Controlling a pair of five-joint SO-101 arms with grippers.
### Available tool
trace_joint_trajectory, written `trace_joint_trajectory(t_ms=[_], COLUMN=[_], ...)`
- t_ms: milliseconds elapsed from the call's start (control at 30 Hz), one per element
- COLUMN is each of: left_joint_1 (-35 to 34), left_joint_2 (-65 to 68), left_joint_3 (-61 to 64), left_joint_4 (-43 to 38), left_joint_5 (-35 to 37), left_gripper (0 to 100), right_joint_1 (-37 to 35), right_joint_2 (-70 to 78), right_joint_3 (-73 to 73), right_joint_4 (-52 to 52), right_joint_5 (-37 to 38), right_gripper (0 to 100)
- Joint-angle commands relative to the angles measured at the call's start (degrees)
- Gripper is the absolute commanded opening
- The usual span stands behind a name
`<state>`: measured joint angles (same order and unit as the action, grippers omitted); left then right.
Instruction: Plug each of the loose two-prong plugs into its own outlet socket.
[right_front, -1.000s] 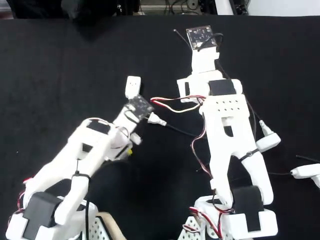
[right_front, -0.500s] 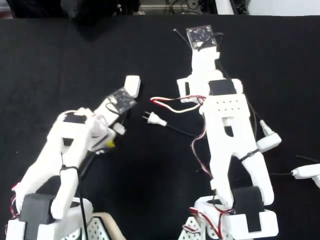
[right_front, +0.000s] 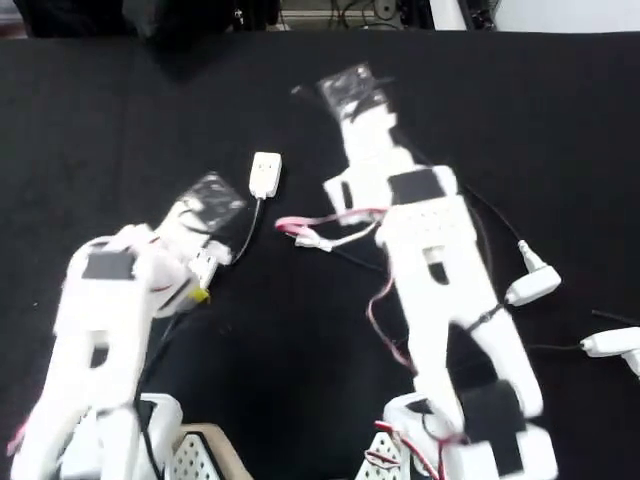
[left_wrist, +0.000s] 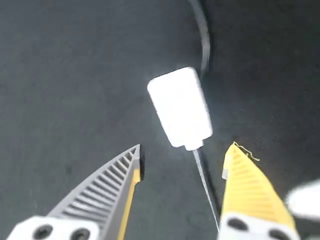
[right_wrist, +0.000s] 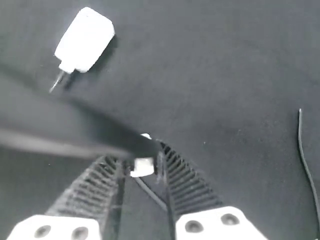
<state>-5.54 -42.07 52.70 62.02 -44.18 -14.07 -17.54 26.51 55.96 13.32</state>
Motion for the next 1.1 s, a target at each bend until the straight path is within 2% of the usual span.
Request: trace_joint_trajectory(t_ms=[0,200,300,367,433,533,733,800,900,1067], left_joint_1=[-8.48,-16.57,-20.18,-21.85,-23.6,-26.68,-30.55,-31.52,-31.25,-31.16], left_joint_2=[-22.86,-48.26,-58.2,-63.21,-62.51,-61.27,-62.51,-62.51,-62.51,-62.51], left_joint_3=[7.6,23.16,30.2,34.24,36.09,38.02,40.84,41.19,42.07,42.42], left_joint_4=[0.79,0.53,0.97,2.2,1.76,-0.26,-0.53,-0.7,-0.79,-0.88], left_joint_5=[7.21,14.86,16.97,17.05,17.05,17.14,22.15,22.95,22.95,22.95], left_gripper=[26,26,26,26,26,26,26,24,18,16], right_joint_1=[-3.87,-17.58,-23.38,-24.35,-24.62,-26.37,-30.33,-31.3,-31.82,-31.74], right_joint_2=[-14.81,-35.74,-34.95,-31.96,-27.56,-18.59,1.63,5.76,9.71,15.08], right_joint_3=[11.38,31.69,36.88,38.99,39.34,34.24,10.33,7.43,7.96,7.87], right_joint_4=[-8.79,-18.29,-25.93,-32.97,-38.68,-39.56,-21.8,-24.18,-32.97,-34.73], right_joint_5=[4.4,8.53,8.26,8.26,8.26,8.26,8.09,5.98,4.22,3.96], right_gripper=[1.2,1.1,1.1,1.1,1.1,1.1,1.1,1.1,1.1,1.1])
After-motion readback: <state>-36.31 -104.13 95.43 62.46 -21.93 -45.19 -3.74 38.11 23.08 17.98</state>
